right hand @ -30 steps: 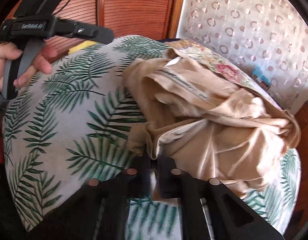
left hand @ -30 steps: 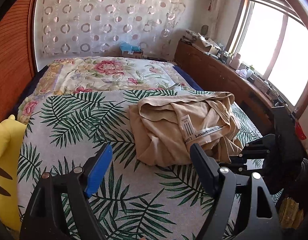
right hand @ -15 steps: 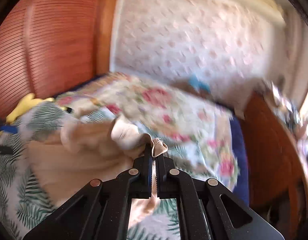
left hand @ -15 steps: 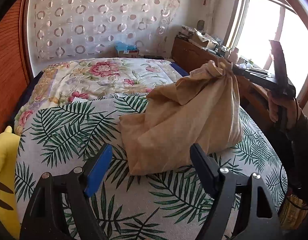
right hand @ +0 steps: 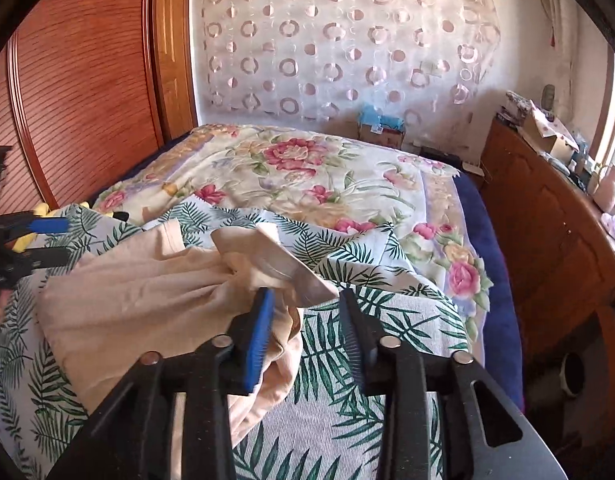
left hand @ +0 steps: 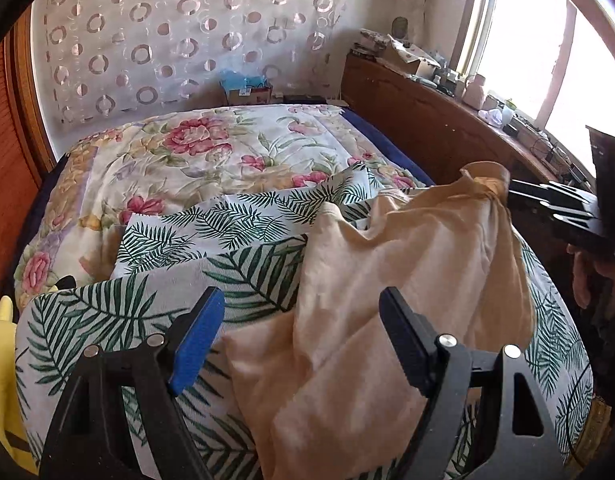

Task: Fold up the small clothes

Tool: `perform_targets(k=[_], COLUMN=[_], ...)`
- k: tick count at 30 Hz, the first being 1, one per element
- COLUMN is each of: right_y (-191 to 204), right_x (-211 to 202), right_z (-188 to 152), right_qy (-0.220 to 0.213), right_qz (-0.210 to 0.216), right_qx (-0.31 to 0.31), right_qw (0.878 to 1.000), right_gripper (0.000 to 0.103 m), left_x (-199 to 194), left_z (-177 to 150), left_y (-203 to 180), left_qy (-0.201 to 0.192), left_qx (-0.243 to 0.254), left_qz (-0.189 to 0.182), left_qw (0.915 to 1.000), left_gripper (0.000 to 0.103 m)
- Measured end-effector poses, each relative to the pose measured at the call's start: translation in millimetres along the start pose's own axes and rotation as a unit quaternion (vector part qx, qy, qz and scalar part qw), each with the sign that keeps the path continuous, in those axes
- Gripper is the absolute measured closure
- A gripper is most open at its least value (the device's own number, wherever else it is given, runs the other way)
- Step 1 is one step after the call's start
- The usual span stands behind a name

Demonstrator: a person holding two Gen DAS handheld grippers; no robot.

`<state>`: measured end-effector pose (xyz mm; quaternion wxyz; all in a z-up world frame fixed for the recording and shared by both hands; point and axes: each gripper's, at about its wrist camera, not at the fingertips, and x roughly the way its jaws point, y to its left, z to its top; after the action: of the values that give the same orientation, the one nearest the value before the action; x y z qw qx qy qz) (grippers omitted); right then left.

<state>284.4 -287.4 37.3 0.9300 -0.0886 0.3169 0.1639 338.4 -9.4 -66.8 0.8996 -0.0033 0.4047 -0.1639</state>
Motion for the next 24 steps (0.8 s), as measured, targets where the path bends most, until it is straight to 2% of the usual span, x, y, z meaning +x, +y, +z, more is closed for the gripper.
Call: perform_targets(k=[3, 6, 8, 11, 13, 15, 16, 17, 18, 19, 20, 22, 24], right_y=[-4.9, -0.3, 2.7, 3.9, 4.8, 4.5, 4.0, 3.8, 3.5, 2.7, 3.1, 5.5, 3.3], right_x=[-10.5, -6.7, 4.4, 23.3, 31.3, 36.9, 38.9, 40.1, 40.6, 40.1, 37.7, 34.4, 23.8], right_z=[-9.3, -19.1, -22.7, -23.3, -21.9, -18.9, -17.5, -15.9, -14.6, -13.1, -13.0, -12.7, -8.3], right_qy=[-0.011, -0.005, 0.015, 0.041, 0.046, 0.045, 0.045, 0.044, 0.041, 0.038, 0.031, 0.016, -0.009], right_qz=[-0.004, 0.026, 0.044, 0.063, 0.079, 0.090, 0.095, 0.100, 0.104, 0.110, 0.112, 0.113, 0.115], right_qx=[0.012, 0.020, 0.021, 0.030, 0.030, 0.031, 0.030, 0.028, 0.023, 0.016, 0.006, -0.007, -0.009], right_qw=[1.000, 0.999, 0.999, 0.997, 0.995, 0.994, 0.994, 0.994, 0.993, 0.993, 0.993, 0.993, 0.993], right_gripper=[0.057, 0.053, 0.053, 0.053, 0.053, 0.053, 0.053, 0.054, 0.062, 0.082, 0.089, 0.096, 0.097], left_x=[21.4, 42.7, 57.4, 79.2, 86.2, 89.1, 89.4, 88.1, 84.7, 77.7, 68.5, 41.7, 8.0], left_z=[14.0, 25.0, 30.8, 35.1, 36.8, 36.2, 37.1, 36.2, 36.5, 36.8, 38.1, 42.5, 48.4], left_y=[3.8, 3.4, 1.9, -0.8, -5.4, -10.8, -12.4, -15.0, -17.0, -19.1, -19.7, -16.4, -5.2], left_qy=[0.009, 0.028, 0.047, 0.085, 0.094, 0.097, 0.100, 0.100, 0.094, 0.082, 0.066, 0.020, -0.028], left_qx=[-0.001, -0.003, -0.001, 0.004, 0.015, 0.029, 0.034, 0.039, 0.043, 0.048, 0.051, 0.045, 0.025], left_qz=[-0.005, -0.030, -0.039, -0.044, -0.050, -0.059, -0.063, -0.068, -0.070, -0.066, -0.054, -0.028, -0.012], left_qw=[0.9999, 0.9992, 0.9981, 0.9954, 0.9942, 0.9931, 0.9925, 0.9919, 0.9922, 0.9933, 0.9950, 0.9984, 0.9992], left_gripper=[0.023, 0.025, 0.043, 0.051, 0.053, 0.064, 0.077, 0.097, 0.099, 0.099, 0.100, 0.100, 0.100])
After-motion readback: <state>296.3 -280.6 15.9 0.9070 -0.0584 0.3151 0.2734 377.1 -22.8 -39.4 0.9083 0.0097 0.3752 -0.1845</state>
